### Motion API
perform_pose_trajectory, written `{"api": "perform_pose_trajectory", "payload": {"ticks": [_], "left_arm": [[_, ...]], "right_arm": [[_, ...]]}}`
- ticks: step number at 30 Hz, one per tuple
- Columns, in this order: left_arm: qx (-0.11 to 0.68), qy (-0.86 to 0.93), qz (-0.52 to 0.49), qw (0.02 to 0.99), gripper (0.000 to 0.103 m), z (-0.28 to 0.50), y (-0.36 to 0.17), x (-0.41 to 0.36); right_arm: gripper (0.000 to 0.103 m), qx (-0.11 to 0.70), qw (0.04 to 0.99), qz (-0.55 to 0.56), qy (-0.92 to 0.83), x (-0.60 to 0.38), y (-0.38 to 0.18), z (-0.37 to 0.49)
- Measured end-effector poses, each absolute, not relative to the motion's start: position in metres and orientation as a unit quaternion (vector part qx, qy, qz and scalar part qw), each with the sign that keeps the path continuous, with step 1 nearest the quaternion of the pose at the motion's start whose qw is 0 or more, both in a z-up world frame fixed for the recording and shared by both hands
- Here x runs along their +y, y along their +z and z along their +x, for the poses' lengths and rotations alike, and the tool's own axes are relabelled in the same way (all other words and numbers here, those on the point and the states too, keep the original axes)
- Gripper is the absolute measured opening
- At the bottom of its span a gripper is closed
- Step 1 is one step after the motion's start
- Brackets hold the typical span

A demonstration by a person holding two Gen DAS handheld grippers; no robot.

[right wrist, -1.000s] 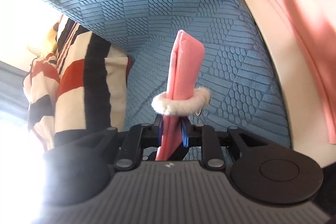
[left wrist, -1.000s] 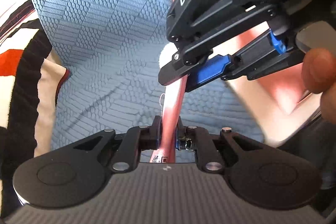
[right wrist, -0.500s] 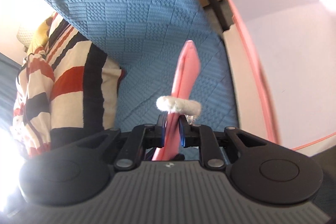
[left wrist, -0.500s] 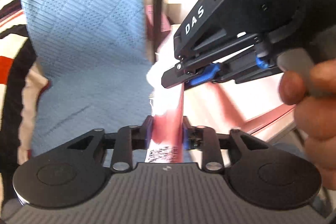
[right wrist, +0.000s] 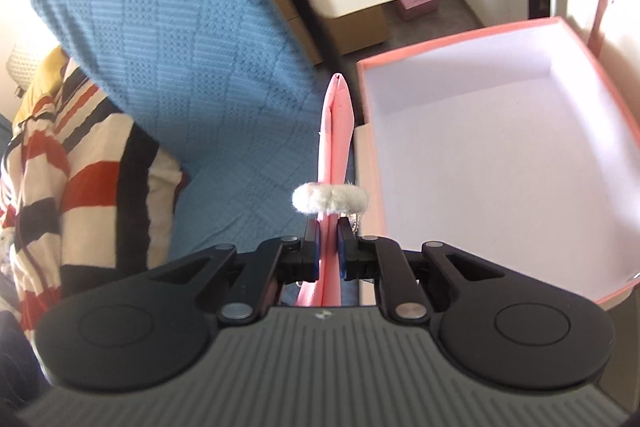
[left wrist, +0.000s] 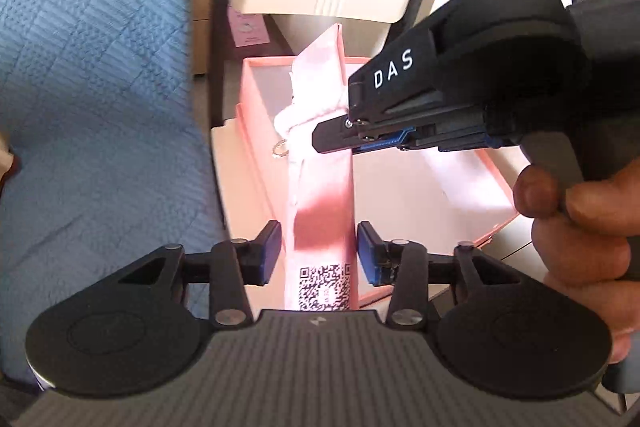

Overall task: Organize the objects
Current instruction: 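Carry the banded packet into the pink box with the right gripper and lower it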

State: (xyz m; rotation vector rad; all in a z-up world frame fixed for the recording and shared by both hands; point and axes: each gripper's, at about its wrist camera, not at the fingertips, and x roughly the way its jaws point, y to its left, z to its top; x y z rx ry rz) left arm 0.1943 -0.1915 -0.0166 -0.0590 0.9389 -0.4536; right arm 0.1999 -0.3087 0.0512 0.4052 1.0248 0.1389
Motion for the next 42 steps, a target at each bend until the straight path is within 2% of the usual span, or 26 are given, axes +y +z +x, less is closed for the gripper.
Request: {"api": "perform_pose_trajectory", "payload": {"ticks": [8, 24, 33, 36, 38, 40, 42], "left_arm": [[0.457, -0.224, -0.010, 0.861, 0.056, 0.236, -0.020, -0.228], [0.502, -0.202, -0.020, 0.841, 0.057, 0.314, -0.084, -0.243], [0.502, -0.198, -0.024, 0.841, 0.058, 0.334, -0.093, -0.239], [0.500, -0.196, -0.027, 0.843, 0.058, 0.333, -0.089, -0.236], [0.497, -0.196, -0.028, 0.845, 0.058, 0.330, -0.085, -0.233], [0.493, -0.194, -0.029, 0.848, 0.058, 0.326, -0.079, -0.229], [0.486, -0.194, -0.030, 0.852, 0.058, 0.320, -0.069, -0.224]], "right_arm": [[0.012, 0.485, 0.853, 0.187, 0.042, -0.357, 0.038, 0.225], [0.012, 0.528, 0.836, 0.150, 0.007, -0.403, -0.049, 0.261], [0.013, 0.544, 0.828, 0.139, -0.001, -0.398, -0.087, 0.271], [0.016, 0.545, 0.828, 0.133, -0.002, -0.397, -0.088, 0.271], [0.024, 0.545, 0.828, 0.130, -0.005, -0.396, -0.085, 0.272], [0.036, 0.547, 0.827, 0.127, -0.002, -0.394, -0.079, 0.272], [0.039, 0.542, 0.832, 0.121, -0.005, -0.391, -0.069, 0.268]]}}
